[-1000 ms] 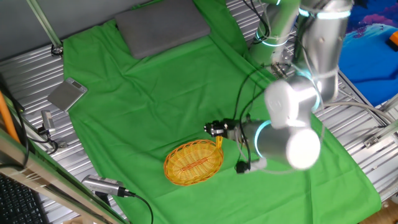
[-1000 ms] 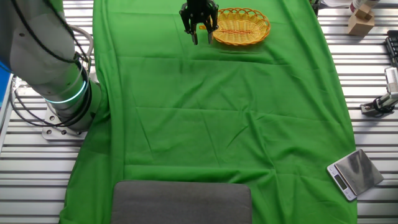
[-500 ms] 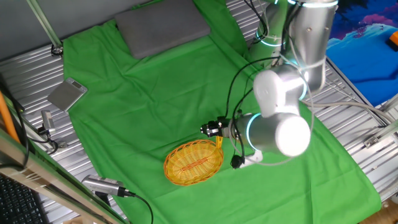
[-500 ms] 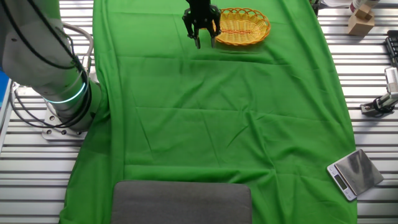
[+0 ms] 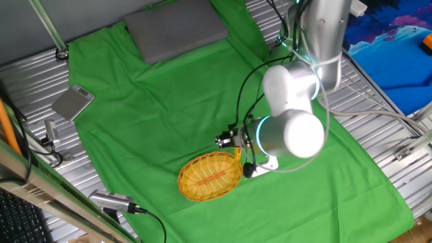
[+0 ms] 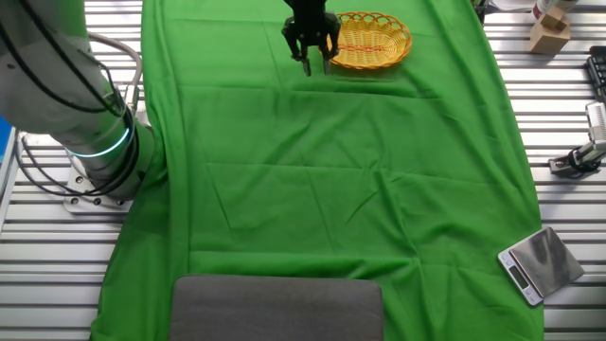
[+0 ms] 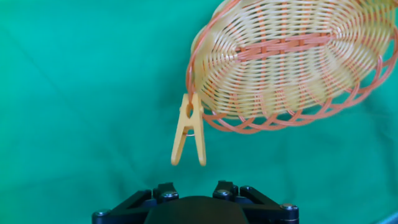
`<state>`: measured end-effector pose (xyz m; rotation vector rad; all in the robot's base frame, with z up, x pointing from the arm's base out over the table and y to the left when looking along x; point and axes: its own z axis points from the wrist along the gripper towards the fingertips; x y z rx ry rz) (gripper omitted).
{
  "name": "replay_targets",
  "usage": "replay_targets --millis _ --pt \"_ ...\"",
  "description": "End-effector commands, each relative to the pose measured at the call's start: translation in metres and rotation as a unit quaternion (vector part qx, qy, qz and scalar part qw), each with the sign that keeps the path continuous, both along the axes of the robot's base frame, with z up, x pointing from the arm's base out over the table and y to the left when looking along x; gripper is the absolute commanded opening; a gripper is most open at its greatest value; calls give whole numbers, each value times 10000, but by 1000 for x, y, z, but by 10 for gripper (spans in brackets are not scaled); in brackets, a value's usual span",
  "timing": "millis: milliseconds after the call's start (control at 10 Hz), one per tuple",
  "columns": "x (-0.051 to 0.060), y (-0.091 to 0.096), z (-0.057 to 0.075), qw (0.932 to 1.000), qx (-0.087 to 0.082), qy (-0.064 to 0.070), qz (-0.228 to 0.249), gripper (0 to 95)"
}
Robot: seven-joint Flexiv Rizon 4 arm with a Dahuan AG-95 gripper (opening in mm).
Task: Use a clamp
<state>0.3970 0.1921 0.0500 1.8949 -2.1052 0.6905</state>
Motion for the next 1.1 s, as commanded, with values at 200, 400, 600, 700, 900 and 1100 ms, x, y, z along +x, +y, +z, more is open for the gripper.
replay_targets --millis 200,400,600,700,900,1100 --pt "8 -1 -1 9994 322 88 43 190" --pt "15 -1 -3 9974 680 242 10 190" --pt "24 -1 -4 9943 998 369 -40 190" --pt "27 -1 -4 9930 1109 416 -37 190" --pt "32 0 -5 9906 1274 492 -57 190" --pt "38 1 -4 9862 1537 606 -140 190"
